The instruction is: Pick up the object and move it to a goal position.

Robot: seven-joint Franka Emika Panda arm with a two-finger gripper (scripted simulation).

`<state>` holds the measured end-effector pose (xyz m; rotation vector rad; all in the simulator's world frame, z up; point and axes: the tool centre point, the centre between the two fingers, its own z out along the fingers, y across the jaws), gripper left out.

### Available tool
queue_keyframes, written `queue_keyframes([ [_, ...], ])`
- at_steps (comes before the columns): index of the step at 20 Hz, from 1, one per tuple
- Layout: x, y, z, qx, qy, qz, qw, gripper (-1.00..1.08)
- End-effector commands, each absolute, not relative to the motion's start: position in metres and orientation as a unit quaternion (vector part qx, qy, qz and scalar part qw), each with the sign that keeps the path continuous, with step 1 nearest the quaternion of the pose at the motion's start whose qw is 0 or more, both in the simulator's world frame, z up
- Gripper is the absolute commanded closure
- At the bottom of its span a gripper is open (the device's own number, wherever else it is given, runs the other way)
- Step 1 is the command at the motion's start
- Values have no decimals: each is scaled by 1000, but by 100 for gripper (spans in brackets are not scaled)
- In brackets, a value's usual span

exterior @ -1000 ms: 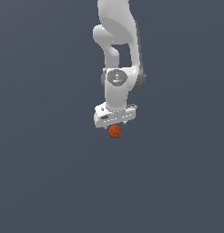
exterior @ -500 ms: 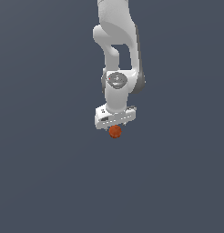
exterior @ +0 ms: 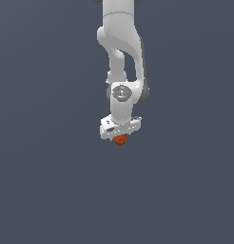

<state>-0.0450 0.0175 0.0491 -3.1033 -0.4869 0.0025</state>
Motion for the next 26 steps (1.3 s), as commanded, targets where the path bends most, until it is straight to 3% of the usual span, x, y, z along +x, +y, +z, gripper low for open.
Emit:
queue_keyframes([
  [1,-44,17,47,-988,-155,0,0,-92],
  [2,-44,17,47,-988,-155,0,0,108],
  [16,-43,15,52,-988,-155,0,0,108],
  [26,-30,-3,102,-988,-155,0,0,108],
])
